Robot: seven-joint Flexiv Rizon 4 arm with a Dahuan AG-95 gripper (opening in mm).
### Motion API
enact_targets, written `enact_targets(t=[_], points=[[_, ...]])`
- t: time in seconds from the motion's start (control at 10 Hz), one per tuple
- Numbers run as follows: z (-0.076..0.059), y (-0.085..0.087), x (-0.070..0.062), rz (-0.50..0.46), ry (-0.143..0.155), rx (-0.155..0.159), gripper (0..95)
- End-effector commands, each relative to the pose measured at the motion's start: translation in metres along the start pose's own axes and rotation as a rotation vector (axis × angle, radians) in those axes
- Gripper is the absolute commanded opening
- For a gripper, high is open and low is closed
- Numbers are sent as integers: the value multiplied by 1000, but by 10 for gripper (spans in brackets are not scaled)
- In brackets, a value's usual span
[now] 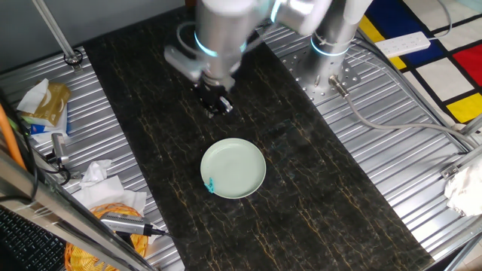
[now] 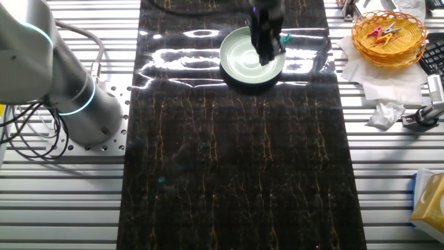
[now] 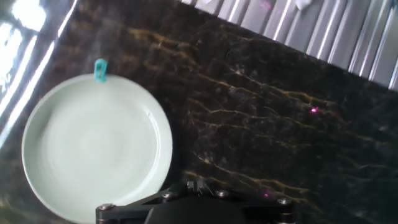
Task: Use a clamp
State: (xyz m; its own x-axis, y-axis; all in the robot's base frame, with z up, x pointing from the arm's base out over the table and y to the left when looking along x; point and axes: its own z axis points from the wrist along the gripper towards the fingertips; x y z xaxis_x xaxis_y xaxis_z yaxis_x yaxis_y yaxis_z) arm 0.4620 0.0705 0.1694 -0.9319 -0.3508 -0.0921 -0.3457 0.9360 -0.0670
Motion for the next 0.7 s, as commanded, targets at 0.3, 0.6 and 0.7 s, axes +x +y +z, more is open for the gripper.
enact_targets(t=[0.3, 0.6, 0.7], points=[[32, -4, 4, 13, -74, -58, 0], [35, -3, 6, -34, -84, -49, 0], [35, -3, 7, -49, -81, -47, 0]])
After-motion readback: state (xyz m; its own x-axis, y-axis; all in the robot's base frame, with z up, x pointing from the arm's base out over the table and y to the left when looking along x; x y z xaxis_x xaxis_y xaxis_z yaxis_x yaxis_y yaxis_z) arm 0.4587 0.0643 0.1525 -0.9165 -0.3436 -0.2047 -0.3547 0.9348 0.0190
